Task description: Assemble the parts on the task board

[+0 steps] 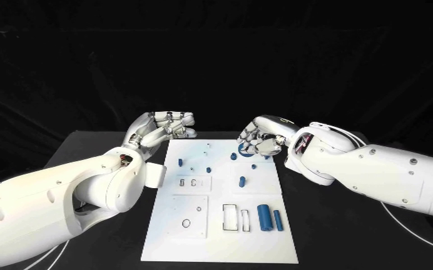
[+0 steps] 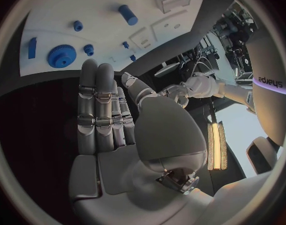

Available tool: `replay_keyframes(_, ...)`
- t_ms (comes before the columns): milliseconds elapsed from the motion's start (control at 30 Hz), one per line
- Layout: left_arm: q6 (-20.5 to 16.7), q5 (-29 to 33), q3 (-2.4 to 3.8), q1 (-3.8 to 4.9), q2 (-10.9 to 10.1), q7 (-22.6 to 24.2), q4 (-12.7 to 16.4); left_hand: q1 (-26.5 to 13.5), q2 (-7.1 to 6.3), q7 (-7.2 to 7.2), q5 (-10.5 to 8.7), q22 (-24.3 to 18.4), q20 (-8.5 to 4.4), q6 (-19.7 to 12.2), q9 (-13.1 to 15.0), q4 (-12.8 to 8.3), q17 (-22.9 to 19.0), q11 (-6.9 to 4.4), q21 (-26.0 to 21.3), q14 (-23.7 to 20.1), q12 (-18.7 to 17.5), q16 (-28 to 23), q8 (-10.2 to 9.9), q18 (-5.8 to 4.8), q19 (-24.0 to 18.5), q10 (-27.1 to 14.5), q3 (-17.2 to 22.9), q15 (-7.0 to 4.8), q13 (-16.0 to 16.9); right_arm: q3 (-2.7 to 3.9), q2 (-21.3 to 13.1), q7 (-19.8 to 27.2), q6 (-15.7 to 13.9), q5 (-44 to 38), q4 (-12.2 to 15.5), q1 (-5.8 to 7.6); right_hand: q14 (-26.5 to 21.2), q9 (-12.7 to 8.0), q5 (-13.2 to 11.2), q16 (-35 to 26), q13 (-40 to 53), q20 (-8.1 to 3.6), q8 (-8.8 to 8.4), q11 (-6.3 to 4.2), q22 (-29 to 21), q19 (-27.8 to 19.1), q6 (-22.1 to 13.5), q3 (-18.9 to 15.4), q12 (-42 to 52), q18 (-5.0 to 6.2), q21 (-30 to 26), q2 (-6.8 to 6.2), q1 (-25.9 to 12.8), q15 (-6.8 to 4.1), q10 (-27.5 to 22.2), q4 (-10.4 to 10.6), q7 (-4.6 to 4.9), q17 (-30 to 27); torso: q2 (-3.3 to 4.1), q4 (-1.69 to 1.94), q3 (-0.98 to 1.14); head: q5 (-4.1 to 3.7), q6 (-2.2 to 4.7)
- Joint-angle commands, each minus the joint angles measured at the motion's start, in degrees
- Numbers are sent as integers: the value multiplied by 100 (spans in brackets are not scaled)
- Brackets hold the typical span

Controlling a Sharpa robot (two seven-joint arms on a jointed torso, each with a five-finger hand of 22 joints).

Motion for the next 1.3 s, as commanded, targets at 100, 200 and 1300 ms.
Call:
replay_keyframes(100,89,-88,40,78,-62,-21,153,-58,-41,26,-5,-13,6,17,-9,49,18,28,7,-27,-66,-4,-60,68,27,2,-9,27,-14,4,66,-887,430,-1350,62,70,300,23,-35,1517,208,-18,-94,6,1726,461,-49,28,118,-199,1536,-114,-50,-33,-292,159,-15,1478,257,57,5,-7,53)
replay_keyframes(200,111,-89,75,113,-101,-24,233,-66,-42,29,-5,-16,8,13,-10,55,22,32,5,-32,-78,-5,-69,67,24,-5,-10,31,-16,5,119,-1064,440,-1564,75,106,285,70,-30,2620,457,-43,-108,18,3553,655,-89,111,320,-428,3065,-174,-18,-24,-503,286,-23,2577,322,74,11,-40,72)
replay_keyframes(1300,237,65,139,275,-307,-25,678,-124,-52,87,-3,-68,49,-75,-14,83,68,105,-48,-162,-268,-59,-207,66,-49,-184,-29,95,-38,5,500,-1508,709,-2146,-155,163,288,209,4,3916,818,74,-121,54,5947,693,-239,475,684,-698,4989,-333,76,-9,-866,592,-20,3831,600,199,-14,-127,123)
